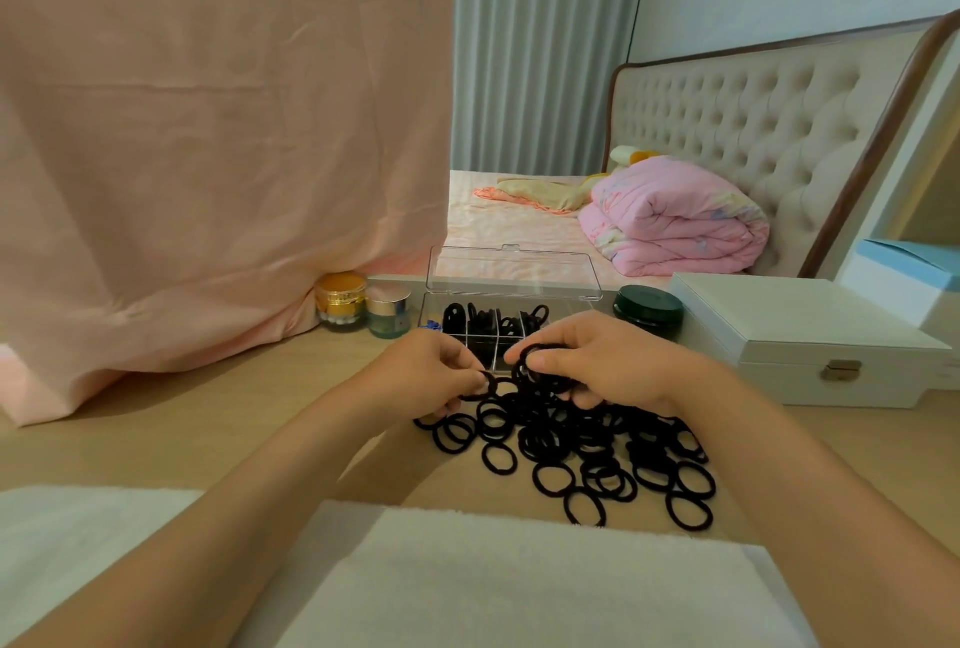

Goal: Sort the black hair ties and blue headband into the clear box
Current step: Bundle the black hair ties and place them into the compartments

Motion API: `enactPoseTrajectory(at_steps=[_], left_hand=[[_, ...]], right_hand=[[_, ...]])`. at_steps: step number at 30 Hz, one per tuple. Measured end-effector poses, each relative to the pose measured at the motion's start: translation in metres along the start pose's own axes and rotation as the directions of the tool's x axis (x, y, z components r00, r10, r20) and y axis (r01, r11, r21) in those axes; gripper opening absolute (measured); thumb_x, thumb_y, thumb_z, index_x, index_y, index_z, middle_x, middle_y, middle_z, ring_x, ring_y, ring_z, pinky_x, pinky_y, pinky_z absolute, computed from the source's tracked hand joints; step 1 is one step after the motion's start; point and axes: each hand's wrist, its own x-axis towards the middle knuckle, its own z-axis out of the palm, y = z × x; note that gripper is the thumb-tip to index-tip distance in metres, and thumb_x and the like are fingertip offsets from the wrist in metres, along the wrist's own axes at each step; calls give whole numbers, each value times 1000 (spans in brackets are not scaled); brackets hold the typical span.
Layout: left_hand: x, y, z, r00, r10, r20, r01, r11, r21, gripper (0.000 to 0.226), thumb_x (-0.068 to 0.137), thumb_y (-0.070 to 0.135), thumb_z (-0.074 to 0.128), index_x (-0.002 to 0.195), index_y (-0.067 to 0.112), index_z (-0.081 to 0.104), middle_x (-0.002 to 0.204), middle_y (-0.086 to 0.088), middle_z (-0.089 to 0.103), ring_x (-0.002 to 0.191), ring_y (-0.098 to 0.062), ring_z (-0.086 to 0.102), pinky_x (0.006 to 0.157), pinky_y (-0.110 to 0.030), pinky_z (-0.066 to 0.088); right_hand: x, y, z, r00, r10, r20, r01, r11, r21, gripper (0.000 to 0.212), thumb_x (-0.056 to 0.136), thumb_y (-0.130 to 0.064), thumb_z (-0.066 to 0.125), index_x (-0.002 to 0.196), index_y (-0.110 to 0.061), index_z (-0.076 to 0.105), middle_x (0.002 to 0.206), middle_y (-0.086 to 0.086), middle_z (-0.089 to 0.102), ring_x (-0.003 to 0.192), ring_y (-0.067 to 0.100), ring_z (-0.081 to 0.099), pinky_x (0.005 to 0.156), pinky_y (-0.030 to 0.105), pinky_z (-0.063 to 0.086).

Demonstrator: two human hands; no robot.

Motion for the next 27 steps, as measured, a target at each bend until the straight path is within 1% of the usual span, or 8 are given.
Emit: enactPoseTrajectory(at_steps=[4,7,11,13,15,21,23,27], left_hand=[[-1,2,6,997,-30,-68,19,987,-157,2,90,14,72,90,15,74,85,-3,76,70,-10,71,62,-19,58],[-5,9,7,992,-73,105,115,876,-468,14,96,15,64,104,8,73,89,-14,76,74,-17,73,68,-25,62],[-8,14,1,947,-18,321,233,724,-649,26,103,19,50,114,2,66,98,-18,76,95,-27,74,83,-34,62],[-9,13,0,936,24,351,228,720,-656,27,100,23,56,116,3,66,101,-16,76,103,-29,73,89,-37,60],[-9,11,4,948,49,315,152,800,-581,26,94,21,67,117,8,69,105,-11,77,102,-24,73,87,-32,60],[-5,5,3,963,-37,267,166,860,-482,15,90,17,71,101,7,75,85,-10,76,72,-13,70,63,-21,58],[-4,4,-1,963,-53,263,182,847,-499,14,93,17,68,104,9,72,86,-9,74,74,-17,68,63,-25,58],[1,1,-12,979,-174,106,201,908,-367,18,96,17,61,111,9,68,107,-11,69,83,-21,72,67,-31,60]], right_hand=[[-1,-7,7,999,-41,10,38,979,201,24,101,-13,59,119,-22,73,69,-6,65,50,1,52,49,18,39],[5,-7,19,997,-25,-77,46,958,283,19,94,-13,69,113,-15,73,71,-1,72,51,5,58,43,17,39],[12,3,25,977,55,-208,17,944,328,15,88,-19,78,100,-11,75,67,-2,73,50,5,60,41,16,40],[15,8,26,960,103,-259,-11,943,332,18,85,-21,80,97,-9,75,69,-2,72,46,3,58,41,16,39],[18,10,29,955,165,-245,-58,919,389,22,85,-22,81,98,-7,72,70,0,66,44,3,52,40,16,37],[18,8,28,971,238,1,-188,766,614,37,84,-23,80,115,-5,70,83,5,63,52,6,45,36,13,34],[16,8,21,976,219,4,-185,814,551,36,84,-23,80,115,-9,70,83,4,64,52,6,47,39,14,37],[10,7,6,970,66,-235,-45,994,95,14,91,-28,73,104,-23,76,77,-10,69,53,2,56,54,20,48]])
